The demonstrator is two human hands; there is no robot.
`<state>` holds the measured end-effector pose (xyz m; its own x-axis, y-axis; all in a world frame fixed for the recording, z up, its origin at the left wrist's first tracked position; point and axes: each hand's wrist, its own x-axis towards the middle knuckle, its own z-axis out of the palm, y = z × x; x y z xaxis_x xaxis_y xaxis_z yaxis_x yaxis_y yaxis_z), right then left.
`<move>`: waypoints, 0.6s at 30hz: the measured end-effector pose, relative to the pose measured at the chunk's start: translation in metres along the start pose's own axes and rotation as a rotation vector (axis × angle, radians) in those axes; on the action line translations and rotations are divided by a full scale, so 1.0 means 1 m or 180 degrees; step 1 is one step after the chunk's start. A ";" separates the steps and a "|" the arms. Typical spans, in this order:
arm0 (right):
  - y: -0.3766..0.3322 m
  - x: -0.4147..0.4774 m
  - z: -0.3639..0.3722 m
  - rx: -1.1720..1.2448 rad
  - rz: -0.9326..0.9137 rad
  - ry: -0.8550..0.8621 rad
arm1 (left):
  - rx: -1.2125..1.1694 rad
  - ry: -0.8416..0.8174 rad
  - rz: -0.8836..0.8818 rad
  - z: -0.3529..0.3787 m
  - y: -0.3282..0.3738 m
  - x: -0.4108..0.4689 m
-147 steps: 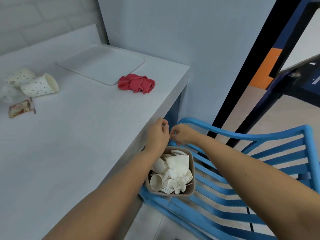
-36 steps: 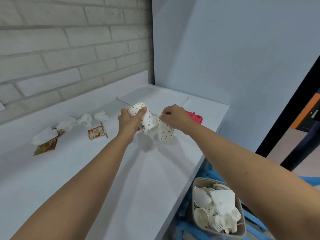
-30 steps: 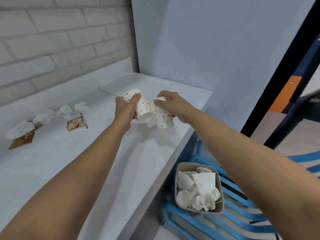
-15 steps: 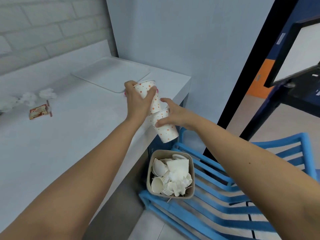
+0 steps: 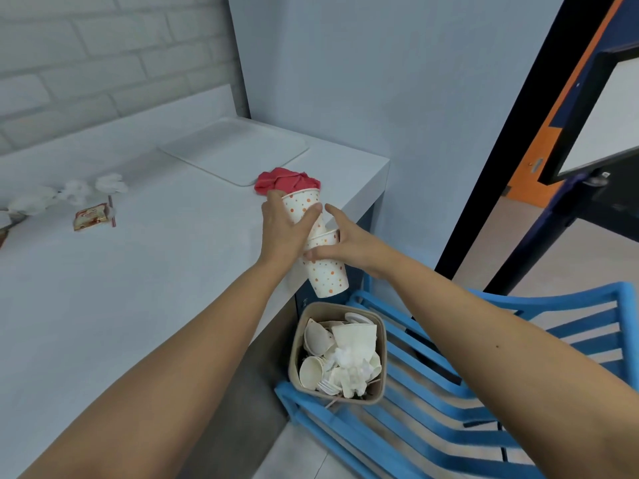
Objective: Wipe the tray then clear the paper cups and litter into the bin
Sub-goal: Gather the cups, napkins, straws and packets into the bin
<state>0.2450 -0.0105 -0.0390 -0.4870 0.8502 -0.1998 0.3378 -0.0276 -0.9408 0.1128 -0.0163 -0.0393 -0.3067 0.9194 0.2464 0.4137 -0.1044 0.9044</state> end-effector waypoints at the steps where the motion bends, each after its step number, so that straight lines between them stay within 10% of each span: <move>1: 0.002 0.001 -0.001 0.0088 -0.0045 0.0090 | 0.0032 -0.0144 -0.0054 0.001 -0.001 -0.003; 10: 0.027 0.002 -0.008 -0.0693 -0.0266 0.0149 | 0.0095 -0.1733 -0.0788 -0.006 -0.025 -0.027; 18: 0.100 0.001 0.015 -0.1649 0.0307 -0.0341 | 0.0921 -0.1255 -0.0243 -0.015 -0.026 -0.042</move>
<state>0.2663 -0.0198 -0.1376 -0.5045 0.7975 -0.3309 0.7250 0.1832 -0.6639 0.1020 -0.0575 -0.0680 -0.0208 0.9996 -0.0181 0.6410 0.0272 0.7671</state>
